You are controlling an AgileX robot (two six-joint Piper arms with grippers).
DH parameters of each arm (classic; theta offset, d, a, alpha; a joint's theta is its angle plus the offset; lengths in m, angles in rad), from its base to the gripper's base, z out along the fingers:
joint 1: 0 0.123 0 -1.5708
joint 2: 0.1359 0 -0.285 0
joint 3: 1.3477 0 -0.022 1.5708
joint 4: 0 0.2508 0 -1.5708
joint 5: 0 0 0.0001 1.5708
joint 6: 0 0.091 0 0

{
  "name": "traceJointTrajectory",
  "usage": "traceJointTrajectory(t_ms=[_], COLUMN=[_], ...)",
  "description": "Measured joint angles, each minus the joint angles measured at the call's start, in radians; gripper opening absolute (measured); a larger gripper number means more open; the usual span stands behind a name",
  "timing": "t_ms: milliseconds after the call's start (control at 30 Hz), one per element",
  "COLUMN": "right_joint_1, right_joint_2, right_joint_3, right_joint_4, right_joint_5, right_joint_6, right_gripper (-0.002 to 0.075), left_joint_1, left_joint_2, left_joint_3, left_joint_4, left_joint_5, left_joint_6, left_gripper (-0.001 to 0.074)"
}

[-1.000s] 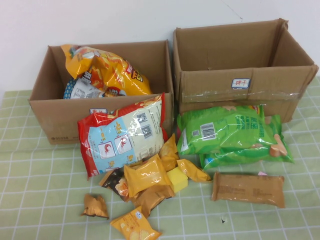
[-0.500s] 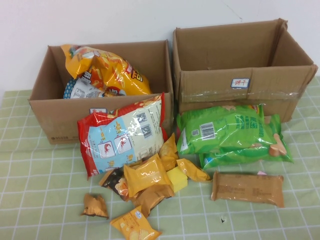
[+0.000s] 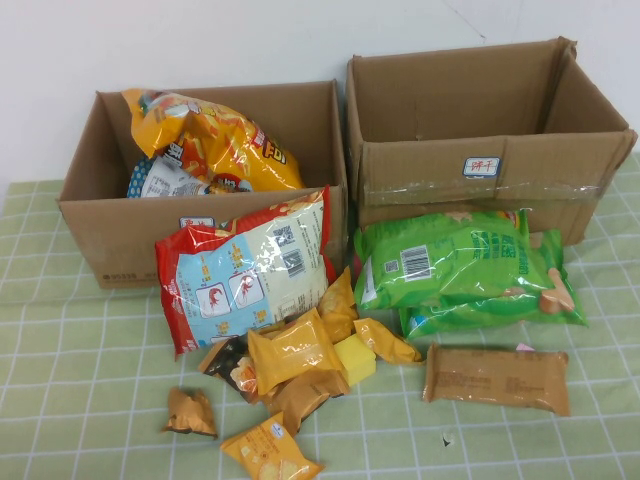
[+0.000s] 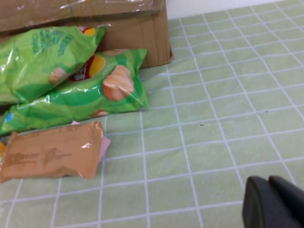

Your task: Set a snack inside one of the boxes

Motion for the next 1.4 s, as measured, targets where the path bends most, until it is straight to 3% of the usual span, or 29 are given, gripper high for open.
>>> traceJointTrajectory(t_ms=[333,633,933,1400], right_joint_1=[-0.036,-0.018,-0.018,-0.018], right_joint_2=[0.0,0.0,0.0,0.0], right_joint_3=[0.0,0.0,0.0,0.0], right_joint_4=[0.0,0.009,0.017,0.033], right_joint_5=[0.004,0.004,0.004,0.002], right_joint_6=[-0.112,-0.112,-0.222,-0.214], right_gripper=[-0.0002,-0.0002,-0.0002,-0.0002], left_joint_1=[0.0,0.0,0.0,0.0], left_joint_2=[0.0,0.0,0.0,0.0], left_joint_3=[0.0,0.0,0.0,0.0], left_joint_4=[0.0,0.0,0.0,0.0], left_joint_5=[0.0,0.0,0.0,0.0], left_joint_6=[0.005,0.005,0.005,0.005], left_gripper=[-0.0001,-0.0001,-0.0001,-0.0001])
